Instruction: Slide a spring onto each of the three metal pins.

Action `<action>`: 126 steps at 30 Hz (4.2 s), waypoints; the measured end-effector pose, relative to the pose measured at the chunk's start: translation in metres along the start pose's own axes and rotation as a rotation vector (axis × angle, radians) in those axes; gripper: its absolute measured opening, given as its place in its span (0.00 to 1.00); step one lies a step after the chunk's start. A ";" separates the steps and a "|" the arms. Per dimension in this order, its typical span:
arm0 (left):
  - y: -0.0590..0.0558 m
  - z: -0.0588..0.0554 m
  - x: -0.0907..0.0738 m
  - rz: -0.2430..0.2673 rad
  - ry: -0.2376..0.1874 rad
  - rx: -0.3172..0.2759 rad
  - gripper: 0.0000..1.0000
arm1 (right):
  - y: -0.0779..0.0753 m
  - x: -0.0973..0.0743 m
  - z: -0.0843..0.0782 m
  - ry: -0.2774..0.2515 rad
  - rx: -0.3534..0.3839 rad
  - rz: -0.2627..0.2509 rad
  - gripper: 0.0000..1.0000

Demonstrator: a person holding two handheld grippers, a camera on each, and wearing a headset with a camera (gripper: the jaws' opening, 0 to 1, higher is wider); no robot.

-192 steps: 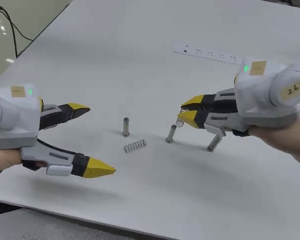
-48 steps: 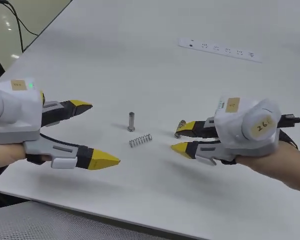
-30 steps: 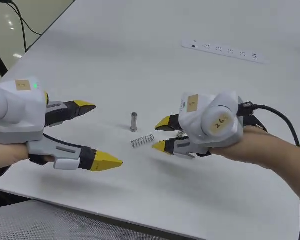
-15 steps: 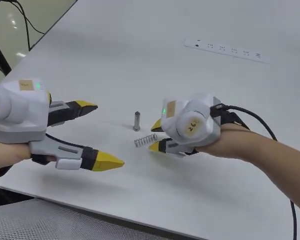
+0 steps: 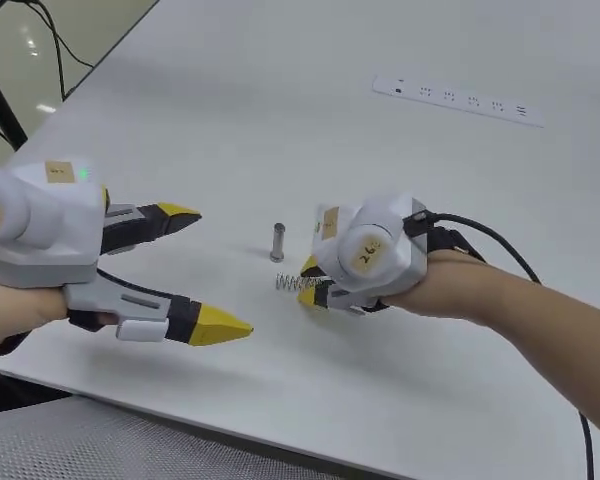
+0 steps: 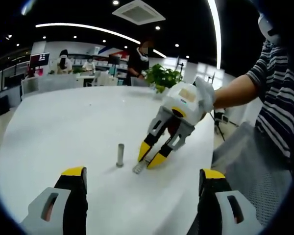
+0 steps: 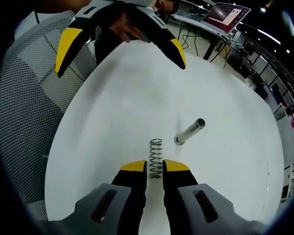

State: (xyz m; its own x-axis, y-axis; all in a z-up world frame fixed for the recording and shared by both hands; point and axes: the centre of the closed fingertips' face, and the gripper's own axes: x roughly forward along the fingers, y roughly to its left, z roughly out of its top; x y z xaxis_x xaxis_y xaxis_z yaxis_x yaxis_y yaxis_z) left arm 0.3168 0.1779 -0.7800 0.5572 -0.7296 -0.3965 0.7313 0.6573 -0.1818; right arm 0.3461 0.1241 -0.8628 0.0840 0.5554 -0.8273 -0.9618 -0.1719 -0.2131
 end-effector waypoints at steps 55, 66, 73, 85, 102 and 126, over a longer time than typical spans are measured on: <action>-0.051 0.024 0.051 -0.283 0.068 0.123 0.55 | 0.025 -0.093 -0.008 -0.094 0.085 -0.050 0.07; -0.064 0.034 0.069 -0.336 0.044 0.147 0.37 | 0.021 -0.100 0.002 -0.119 0.074 -0.072 0.07; -0.072 0.032 0.079 -0.365 0.046 0.159 0.27 | 0.022 -0.101 0.004 -0.119 0.072 -0.071 0.07; -0.078 0.034 0.085 -0.378 0.035 0.179 0.10 | 0.021 -0.103 0.006 -0.134 0.070 -0.073 0.07; -0.080 0.034 0.084 -0.391 0.030 0.206 0.03 | 0.024 -0.105 0.007 -0.145 0.061 -0.063 0.07; -0.091 0.035 0.085 -0.440 0.040 0.198 0.03 | 0.032 -0.107 -0.010 -0.155 0.070 -0.051 0.07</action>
State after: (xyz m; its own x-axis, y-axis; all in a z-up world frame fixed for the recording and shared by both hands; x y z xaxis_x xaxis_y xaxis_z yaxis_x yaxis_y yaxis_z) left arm 0.3115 0.0497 -0.7662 0.1659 -0.9200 -0.3552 0.9572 0.2368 -0.1663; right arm 0.3089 0.0507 -0.7863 0.0974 0.6815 -0.7253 -0.9735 -0.0864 -0.2119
